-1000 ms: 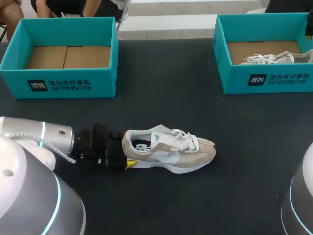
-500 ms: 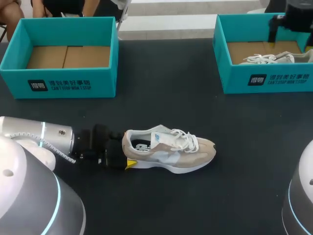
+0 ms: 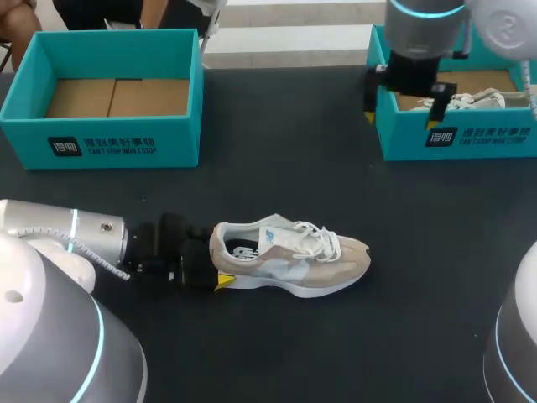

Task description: Take the shoe out of the shoebox, open the shoe tongue, remove and reinsert the insole, then place the shoe into the shoebox

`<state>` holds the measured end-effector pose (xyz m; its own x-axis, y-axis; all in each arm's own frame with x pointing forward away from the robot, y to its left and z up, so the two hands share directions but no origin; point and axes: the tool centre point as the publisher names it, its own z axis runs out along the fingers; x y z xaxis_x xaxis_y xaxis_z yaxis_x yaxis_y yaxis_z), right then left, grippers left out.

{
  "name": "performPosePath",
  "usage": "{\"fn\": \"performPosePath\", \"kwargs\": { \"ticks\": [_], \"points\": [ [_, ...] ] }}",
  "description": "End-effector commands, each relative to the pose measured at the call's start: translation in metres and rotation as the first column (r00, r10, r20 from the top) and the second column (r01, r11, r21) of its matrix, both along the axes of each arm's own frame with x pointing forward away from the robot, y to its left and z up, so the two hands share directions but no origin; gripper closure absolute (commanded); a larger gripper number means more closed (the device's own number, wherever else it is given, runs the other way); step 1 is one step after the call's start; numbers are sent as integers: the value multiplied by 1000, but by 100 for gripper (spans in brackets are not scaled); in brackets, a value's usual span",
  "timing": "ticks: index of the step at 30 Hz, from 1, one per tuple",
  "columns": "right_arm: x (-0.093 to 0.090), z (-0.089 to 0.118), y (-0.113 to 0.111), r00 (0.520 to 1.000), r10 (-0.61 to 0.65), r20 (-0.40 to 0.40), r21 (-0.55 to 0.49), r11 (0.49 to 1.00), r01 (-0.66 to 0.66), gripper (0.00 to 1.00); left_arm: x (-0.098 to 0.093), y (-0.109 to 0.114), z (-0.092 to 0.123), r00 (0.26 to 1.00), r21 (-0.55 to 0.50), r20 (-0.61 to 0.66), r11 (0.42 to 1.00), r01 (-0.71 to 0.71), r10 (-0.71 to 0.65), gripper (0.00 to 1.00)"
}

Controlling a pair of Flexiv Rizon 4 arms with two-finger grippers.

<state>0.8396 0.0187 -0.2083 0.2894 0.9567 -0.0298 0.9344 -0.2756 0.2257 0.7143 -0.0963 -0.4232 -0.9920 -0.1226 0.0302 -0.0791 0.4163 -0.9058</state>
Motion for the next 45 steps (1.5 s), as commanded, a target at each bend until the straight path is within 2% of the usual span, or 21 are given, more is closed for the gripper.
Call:
{"fn": "performPosePath", "kwargs": {
  "ticks": [1, 9, 15, 18, 20, 44, 45],
  "points": [
    [-18, -13, 43, 999, 28, -23, -8, 1000, -28, 0, -2, -1, -2, 1000, 3, -1, 1000, 1, -1, 100],
    [-45, -15, 101, 996, 81, -32, 2, 997, -81, 0, -2, -1, -2, 1000, 3, -1, 1000, 1, -1, 100],
    [-65, -24, 146, 979, 202, -27, -15, 979, -202, 0, -2, -1, -2, 1000, 3, -1, 1000, 1, -1, 100],
    [-75, -30, 162, 978, 210, -22, 14, 978, -210, 0, -2, -1, -2, 1000, 3, -1, 1000, 1, -1, 100],
    [-80, -34, 173, 970, 238, -49, 55, 970, -235, 0, -2, -1, -2, 1000, 3, -1, 1000, 1, -1, 100],
    [-80, -34, 173, 970, 238, -49, 55, 970, -235, 0, -2, -1, -2, 1000, 3, -1, 1000, 1, -1, 100],
    [-85, -37, 175, 975, 221, -26, 62, 974, -219, 0, -2, -1, -2, 1000, 3, -1, 1000, 1, -1, 100]
  ]
}}
